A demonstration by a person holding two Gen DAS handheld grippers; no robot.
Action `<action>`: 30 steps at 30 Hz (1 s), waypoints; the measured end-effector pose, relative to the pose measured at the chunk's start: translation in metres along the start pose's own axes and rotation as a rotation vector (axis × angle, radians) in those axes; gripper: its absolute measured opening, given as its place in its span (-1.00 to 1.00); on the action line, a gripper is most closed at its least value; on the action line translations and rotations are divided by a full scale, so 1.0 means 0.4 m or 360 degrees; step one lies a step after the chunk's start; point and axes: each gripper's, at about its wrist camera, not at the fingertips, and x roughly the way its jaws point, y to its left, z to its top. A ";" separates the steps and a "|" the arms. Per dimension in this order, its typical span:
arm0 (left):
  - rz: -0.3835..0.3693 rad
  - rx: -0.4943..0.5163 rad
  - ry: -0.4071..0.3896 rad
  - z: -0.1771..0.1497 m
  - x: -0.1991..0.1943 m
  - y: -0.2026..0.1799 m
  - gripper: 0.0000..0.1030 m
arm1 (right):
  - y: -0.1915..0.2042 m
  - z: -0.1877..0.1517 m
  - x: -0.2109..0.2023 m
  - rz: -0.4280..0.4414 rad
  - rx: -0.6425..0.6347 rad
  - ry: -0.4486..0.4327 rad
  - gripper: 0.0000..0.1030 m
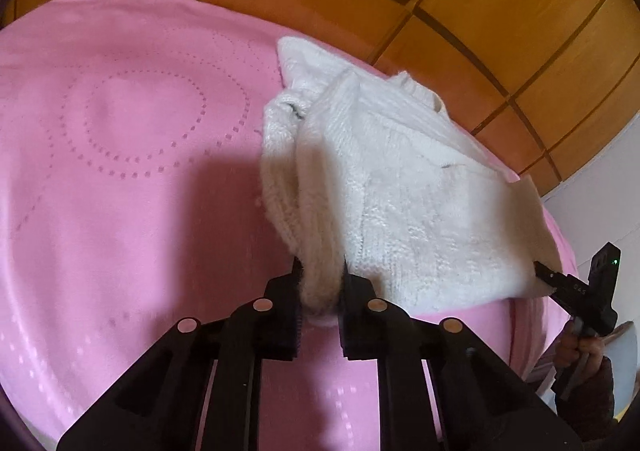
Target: Fold small clothes
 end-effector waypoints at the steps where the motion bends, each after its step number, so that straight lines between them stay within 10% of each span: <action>1: -0.0014 -0.0011 0.0002 -0.009 -0.011 0.003 -0.78 | 0.000 -0.006 -0.015 0.0021 0.0001 -0.0005 -0.66; 17: -0.0084 -0.0025 0.0202 -0.261 -0.163 0.011 -0.74 | -0.075 -0.224 -0.185 0.0102 0.0072 0.0214 -0.61; 22: 0.0054 0.0068 0.0057 -0.206 -0.186 -0.006 -0.07 | -0.035 -0.174 -0.196 -0.0078 -0.0064 0.0111 -0.10; 30: 0.0122 0.0240 -0.0024 -0.096 -0.114 -0.042 -0.04 | 0.082 -0.058 -0.133 -0.0294 -0.0416 -0.0088 0.14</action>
